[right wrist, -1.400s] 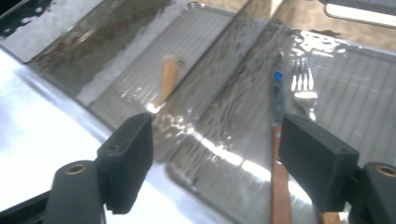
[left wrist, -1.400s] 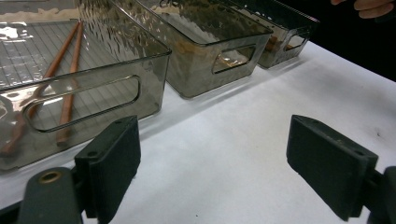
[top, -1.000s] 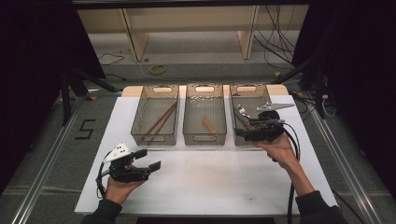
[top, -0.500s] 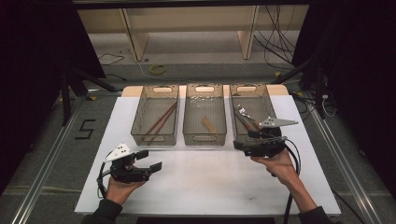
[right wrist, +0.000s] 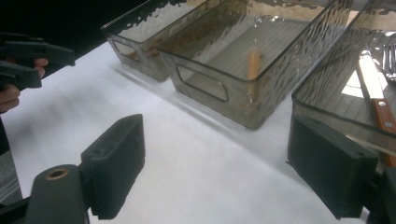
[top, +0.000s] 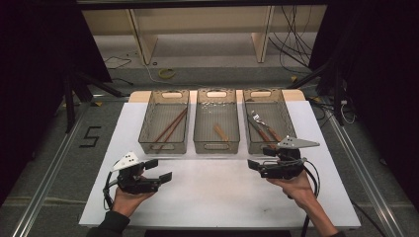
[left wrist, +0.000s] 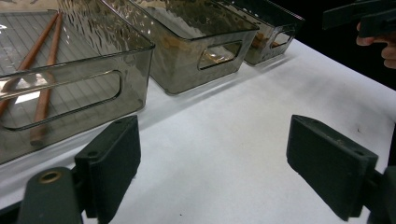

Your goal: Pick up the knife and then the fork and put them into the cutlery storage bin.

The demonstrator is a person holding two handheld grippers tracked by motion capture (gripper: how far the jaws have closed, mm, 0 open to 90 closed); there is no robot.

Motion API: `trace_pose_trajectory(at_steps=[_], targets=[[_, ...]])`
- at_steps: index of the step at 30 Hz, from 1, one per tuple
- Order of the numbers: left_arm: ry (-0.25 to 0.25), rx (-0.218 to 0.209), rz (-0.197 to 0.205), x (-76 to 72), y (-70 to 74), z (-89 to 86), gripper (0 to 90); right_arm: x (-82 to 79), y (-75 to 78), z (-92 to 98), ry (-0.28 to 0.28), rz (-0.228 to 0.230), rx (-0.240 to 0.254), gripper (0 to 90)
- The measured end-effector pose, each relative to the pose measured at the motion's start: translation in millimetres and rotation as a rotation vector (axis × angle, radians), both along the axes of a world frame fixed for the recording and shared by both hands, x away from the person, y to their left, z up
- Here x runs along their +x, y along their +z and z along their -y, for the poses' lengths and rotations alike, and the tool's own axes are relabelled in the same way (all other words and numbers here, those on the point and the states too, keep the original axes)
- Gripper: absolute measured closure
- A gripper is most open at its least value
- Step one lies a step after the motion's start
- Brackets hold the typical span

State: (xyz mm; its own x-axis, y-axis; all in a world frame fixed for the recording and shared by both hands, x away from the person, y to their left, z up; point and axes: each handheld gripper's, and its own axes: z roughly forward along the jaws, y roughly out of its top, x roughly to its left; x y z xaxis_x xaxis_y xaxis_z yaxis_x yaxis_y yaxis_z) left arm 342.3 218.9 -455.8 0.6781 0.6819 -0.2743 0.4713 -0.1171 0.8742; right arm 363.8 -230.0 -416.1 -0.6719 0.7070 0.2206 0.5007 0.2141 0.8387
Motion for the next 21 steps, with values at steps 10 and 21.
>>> trace_pose_trajectory(at_steps=[10,21], targets=[[-0.007,0.002,-0.002,-0.2,-0.1,0.6,17.4,-17.1,-4.3,6.7,-0.004,0.018,0.025,19.1],[-0.009,0.0,-0.001,-0.8,-0.2,0.5,17.4,-29.5,-13.1,8.7,-0.004,0.026,0.021,18.6]])
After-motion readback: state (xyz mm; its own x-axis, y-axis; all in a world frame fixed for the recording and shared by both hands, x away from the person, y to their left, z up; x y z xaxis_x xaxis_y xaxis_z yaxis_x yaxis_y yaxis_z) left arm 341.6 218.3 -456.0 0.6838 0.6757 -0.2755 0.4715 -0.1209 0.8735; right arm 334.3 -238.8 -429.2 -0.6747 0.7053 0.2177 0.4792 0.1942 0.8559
